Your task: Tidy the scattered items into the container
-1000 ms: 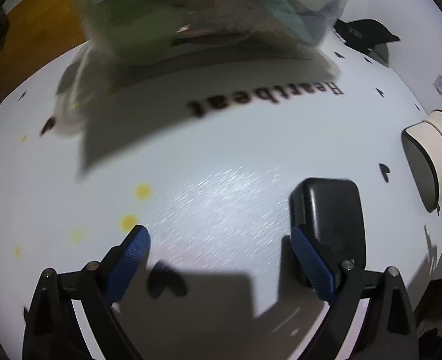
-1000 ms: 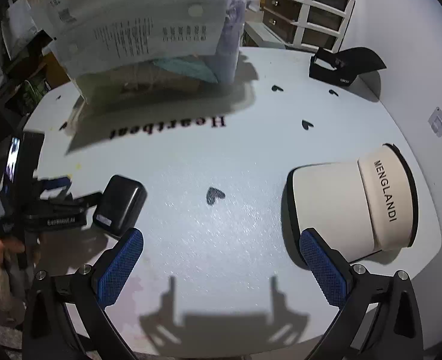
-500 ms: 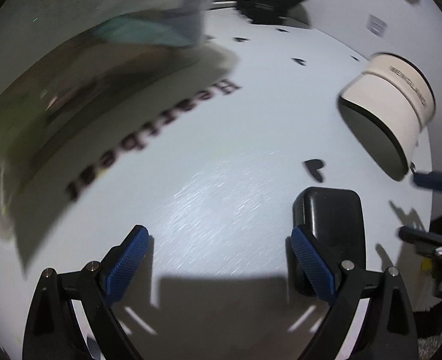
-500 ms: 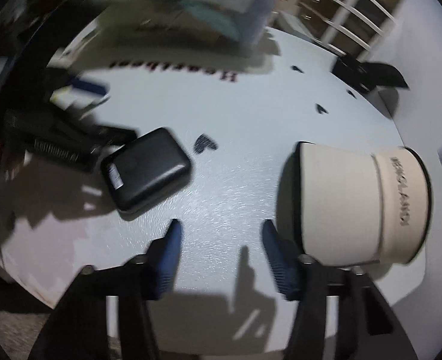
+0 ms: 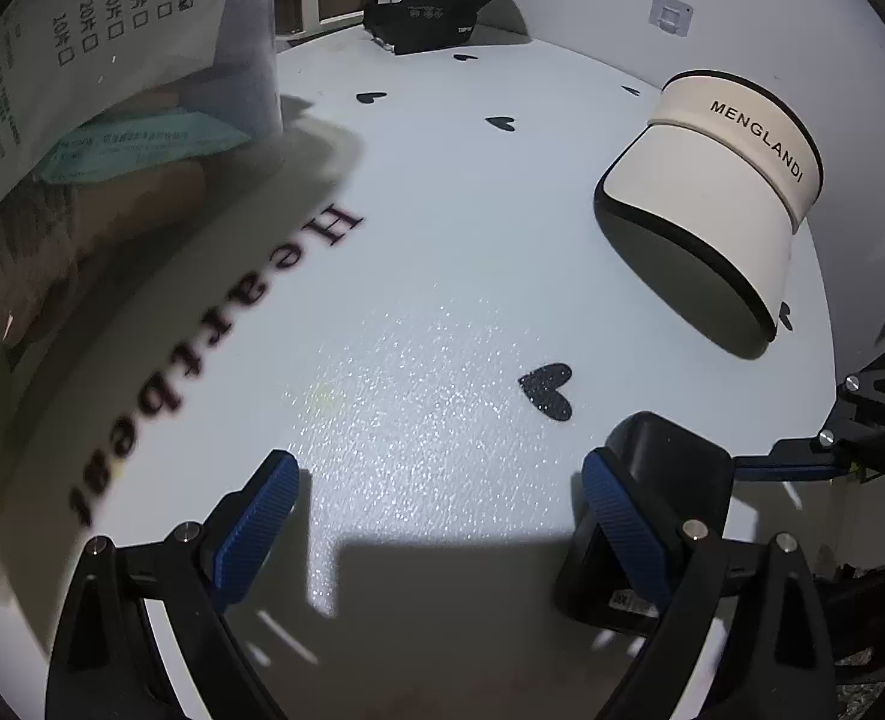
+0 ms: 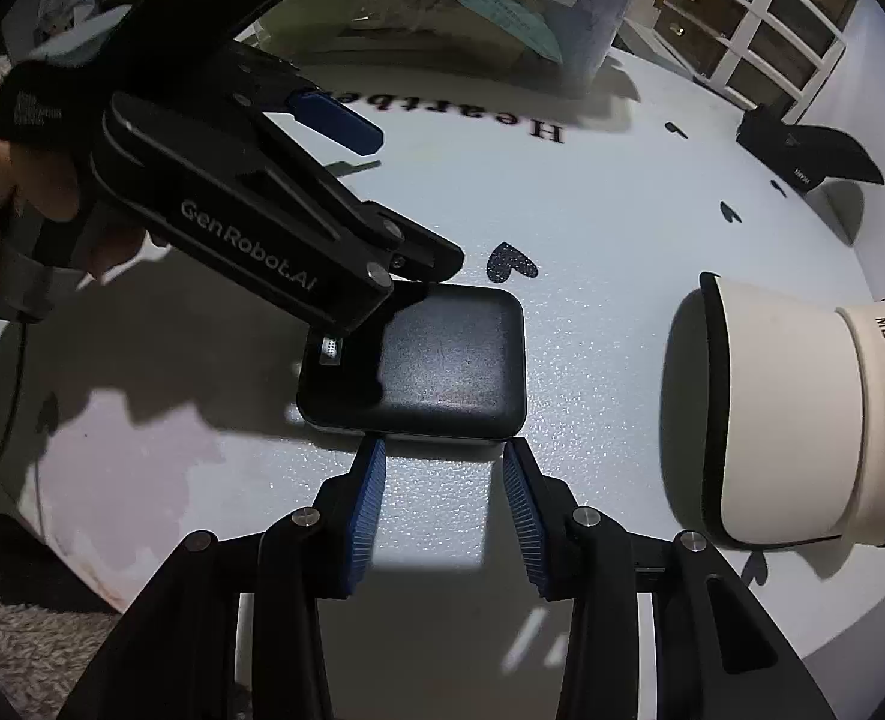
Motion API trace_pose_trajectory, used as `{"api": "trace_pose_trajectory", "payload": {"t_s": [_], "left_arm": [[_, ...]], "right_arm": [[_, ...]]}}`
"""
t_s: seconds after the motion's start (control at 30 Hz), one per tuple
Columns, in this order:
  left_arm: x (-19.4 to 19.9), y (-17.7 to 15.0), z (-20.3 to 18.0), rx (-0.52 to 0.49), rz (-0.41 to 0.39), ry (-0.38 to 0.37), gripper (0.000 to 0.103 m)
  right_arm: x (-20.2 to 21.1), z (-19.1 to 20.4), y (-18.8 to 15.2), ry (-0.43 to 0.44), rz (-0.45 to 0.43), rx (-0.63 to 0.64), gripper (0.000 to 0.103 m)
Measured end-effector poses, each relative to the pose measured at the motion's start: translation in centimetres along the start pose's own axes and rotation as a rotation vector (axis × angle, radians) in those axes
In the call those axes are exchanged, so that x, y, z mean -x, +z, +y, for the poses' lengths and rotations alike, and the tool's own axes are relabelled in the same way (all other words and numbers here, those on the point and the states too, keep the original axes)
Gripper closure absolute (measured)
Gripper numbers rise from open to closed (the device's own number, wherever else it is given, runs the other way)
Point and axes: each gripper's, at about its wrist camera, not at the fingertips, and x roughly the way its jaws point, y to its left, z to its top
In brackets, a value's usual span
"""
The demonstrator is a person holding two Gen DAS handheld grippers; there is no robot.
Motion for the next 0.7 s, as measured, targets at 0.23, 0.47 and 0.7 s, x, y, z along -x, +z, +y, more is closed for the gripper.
{"api": "trace_pose_trajectory", "payload": {"t_s": [0.23,0.47,0.7], "left_arm": [[3.1,-1.1,1.8,0.126,-0.071,0.075,0.008],[5.1,-5.0,0.8,0.148,-0.012,0.122,0.008],[4.0,-5.6,-1.1,0.121,0.026,0.108,0.008]], "right_arm": [[1.3,-3.2,-0.2,-0.032,-0.004,-0.025,0.062],[-0.1,-5.1,1.3,-0.044,-0.027,0.053,0.062],[-1.8,-4.5,1.7,-0.026,0.005,0.167,0.062]]}}
